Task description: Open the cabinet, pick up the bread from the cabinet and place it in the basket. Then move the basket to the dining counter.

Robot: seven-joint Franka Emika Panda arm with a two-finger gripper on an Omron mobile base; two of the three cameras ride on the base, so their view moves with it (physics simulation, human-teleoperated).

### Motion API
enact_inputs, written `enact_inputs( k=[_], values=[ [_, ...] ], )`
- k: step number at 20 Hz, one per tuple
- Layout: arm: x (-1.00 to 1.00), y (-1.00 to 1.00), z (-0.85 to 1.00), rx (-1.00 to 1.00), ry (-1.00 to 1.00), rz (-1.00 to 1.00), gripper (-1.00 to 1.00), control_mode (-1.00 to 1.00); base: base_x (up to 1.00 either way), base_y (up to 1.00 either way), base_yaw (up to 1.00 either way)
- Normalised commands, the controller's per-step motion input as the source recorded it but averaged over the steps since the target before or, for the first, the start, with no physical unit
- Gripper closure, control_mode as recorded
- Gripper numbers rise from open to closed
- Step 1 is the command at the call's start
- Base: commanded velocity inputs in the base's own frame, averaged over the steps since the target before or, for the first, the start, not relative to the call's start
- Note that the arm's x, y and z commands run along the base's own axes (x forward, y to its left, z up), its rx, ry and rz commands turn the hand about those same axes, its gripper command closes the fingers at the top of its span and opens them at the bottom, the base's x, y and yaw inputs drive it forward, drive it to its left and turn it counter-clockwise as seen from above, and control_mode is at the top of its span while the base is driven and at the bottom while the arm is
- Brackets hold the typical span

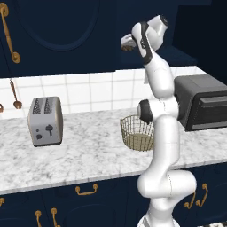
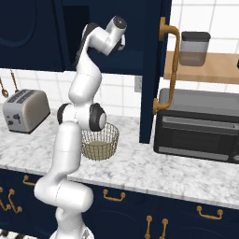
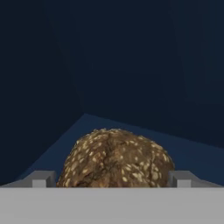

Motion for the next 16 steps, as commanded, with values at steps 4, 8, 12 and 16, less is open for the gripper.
enact_inputs(
  k=[4,8,12,16],
  values=[
    [0.15,0.17,-0.47,0.0,0.02,0.0,1.0,-1.0,0.0,0.0,0.0],
    [-0.16,0.0,-0.22,0.0,-0.09,0.0,1.0,-1.0,0.0,0.0,0.0],
    [-0.34,0.0,-0.16,0.0,-0.2,0.0,1.0,-1.0,0.0,0.0,0.0],
    [-0.9,0.0,-0.37,0.01,-0.33,0.0,1.0,-1.0,0.0,0.0,0.0]
  ],
)
